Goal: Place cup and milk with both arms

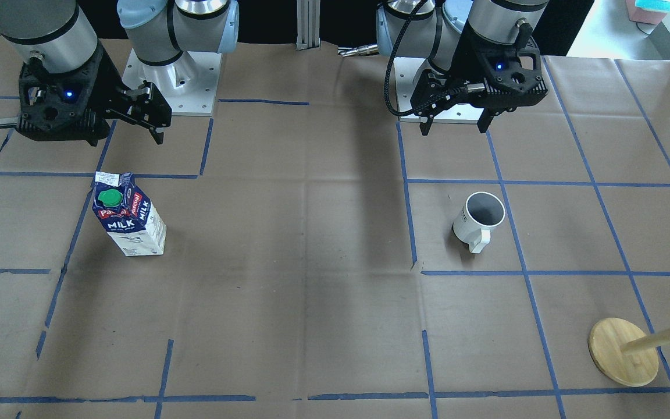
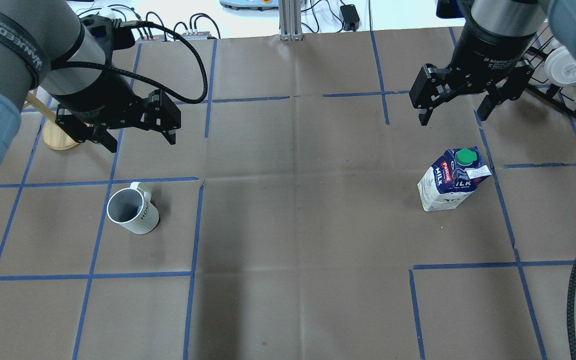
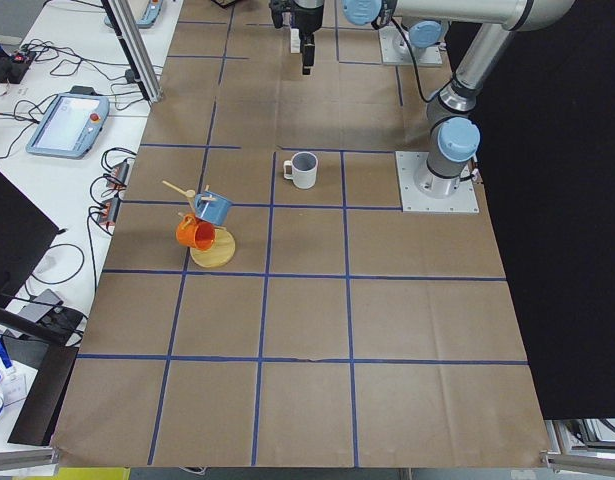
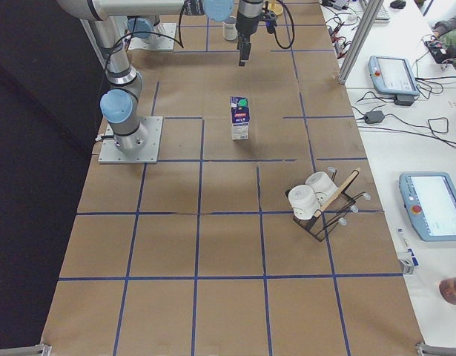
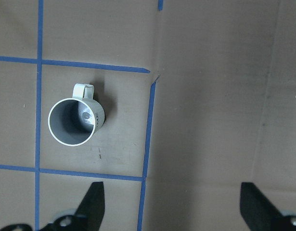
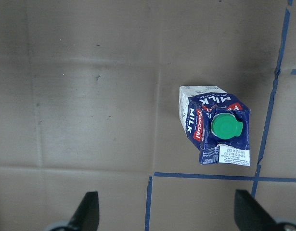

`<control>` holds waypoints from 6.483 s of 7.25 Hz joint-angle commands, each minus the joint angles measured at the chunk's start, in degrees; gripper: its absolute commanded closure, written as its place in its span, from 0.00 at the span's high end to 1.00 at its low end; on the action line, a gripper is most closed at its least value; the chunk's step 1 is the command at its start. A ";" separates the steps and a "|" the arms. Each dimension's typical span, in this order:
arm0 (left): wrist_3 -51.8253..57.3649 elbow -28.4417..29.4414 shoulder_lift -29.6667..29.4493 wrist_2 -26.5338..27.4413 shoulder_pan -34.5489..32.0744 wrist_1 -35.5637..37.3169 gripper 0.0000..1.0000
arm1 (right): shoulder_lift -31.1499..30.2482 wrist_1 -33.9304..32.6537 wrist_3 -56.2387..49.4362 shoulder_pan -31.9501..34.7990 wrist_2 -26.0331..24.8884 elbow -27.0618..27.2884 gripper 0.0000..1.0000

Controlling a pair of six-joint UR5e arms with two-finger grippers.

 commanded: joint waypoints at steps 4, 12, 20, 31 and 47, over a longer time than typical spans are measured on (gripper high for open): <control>0.00 -0.05 0.01 0.00 0.00 -0.18 1.00 | -0.09 -0.35 -0.40 -0.19 0.00 0.11 1.00; -0.35 1.45 4.21 0.88 1.05 -8.74 1.00 | -0.09 -0.35 -0.49 -0.10 0.00 0.11 1.00; 26.19 -17.36 -6.65 1.35 22.41 20.65 0.99 | -0.09 -0.35 -0.58 -0.19 0.00 0.11 1.00; 26.28 -23.78 -14.06 1.14 22.24 29.97 0.07 | 0.00 -0.35 -0.67 -0.28 -0.09 0.20 1.00; -4.22 12.70 -40.69 0.79 -10.54 30.06 0.01 | 0.00 -0.35 -0.58 -0.28 -0.09 0.20 1.00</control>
